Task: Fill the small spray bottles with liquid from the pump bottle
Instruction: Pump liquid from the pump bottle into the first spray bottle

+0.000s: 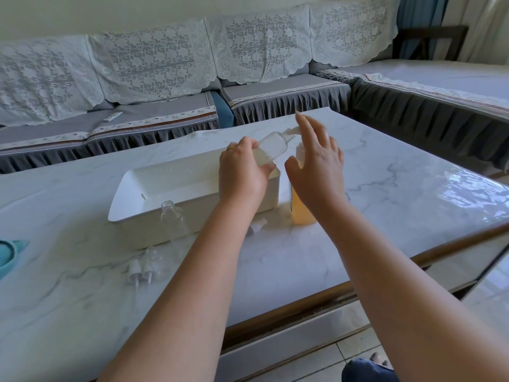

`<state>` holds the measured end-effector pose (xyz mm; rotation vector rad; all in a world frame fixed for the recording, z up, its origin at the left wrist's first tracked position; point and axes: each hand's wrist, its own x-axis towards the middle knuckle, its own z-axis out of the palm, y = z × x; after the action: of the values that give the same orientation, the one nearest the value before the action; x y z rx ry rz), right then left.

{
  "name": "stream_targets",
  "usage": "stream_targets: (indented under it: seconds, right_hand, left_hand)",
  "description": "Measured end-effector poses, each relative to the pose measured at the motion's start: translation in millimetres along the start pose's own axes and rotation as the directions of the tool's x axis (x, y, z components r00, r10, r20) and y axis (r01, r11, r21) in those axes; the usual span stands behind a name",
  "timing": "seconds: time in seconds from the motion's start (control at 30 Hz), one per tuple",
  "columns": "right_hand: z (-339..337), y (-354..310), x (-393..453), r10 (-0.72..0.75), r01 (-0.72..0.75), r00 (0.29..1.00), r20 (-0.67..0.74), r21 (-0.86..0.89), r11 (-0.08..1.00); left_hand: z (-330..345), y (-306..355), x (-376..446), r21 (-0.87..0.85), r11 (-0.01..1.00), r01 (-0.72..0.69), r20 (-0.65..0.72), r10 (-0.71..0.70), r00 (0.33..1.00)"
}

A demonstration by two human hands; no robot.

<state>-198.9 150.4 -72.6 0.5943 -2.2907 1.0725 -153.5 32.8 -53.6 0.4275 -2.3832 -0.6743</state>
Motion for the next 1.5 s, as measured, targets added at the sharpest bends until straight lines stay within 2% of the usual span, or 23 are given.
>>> stream_targets:
  seconds: [0.17,0.6,0.8,0.97,1.5]
  right_hand:
    - [-2,-2,1,0.030,-0.030,1.000,-0.002,0.062,0.998]
    - [-3,0,-1,0.001,-0.002,0.999,-0.047,-0.032,0.999]
    - [5,5,-13,0.043,-0.041,0.998,-0.056,0.028,0.999]
    - [2,0,-4,0.007,-0.004,0.998,-0.058,0.052,0.999]
    - [6,2,-10,0.018,-0.016,0.999,-0.043,0.041,0.999]
  left_hand:
    - [-2,-3,-1,-0.001,1.000,0.014,0.015,-0.014,1.000]
    - [-1,-3,-2,-0.033,0.999,0.026,-0.007,-0.026,1.000]
    - [3,-5,-3,-0.046,0.997,0.062,0.039,-0.060,0.997]
    - [3,-3,-1,-0.069,0.996,0.060,0.029,-0.058,0.998]
    - [4,-4,-1,-0.061,0.997,0.049,0.016,-0.049,0.999]
